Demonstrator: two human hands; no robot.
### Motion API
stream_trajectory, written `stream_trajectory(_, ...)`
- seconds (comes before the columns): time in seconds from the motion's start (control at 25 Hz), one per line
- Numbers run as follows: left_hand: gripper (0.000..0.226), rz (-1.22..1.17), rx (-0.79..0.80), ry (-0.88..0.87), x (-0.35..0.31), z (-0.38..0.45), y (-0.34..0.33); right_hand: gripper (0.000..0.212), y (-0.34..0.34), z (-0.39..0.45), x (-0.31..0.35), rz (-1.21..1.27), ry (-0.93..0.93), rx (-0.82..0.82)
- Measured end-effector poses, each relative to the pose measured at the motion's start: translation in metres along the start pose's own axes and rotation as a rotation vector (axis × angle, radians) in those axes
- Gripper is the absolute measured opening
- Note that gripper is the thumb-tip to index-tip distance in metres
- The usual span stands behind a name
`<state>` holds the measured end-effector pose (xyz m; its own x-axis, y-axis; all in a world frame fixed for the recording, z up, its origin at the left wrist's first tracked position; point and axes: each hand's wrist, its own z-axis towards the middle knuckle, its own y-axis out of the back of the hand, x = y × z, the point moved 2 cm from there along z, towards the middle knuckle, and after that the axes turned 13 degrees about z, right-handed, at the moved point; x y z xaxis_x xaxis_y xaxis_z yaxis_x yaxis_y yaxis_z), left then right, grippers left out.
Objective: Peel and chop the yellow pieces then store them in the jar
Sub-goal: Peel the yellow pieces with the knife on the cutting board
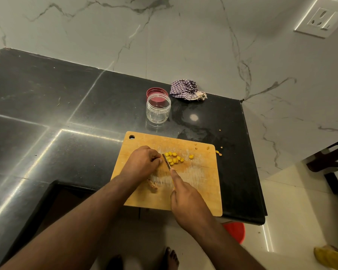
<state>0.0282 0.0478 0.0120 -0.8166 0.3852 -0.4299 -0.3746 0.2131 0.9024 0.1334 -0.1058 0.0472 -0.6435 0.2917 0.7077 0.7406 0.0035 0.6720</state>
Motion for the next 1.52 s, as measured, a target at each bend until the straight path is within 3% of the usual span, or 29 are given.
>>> stream_trajectory(1.52,0.025,-0.003,-0.031,-0.01,0.001,0.0,-0.004,0.06,0.0,0.019,-0.004,-0.082,0.006,0.086)
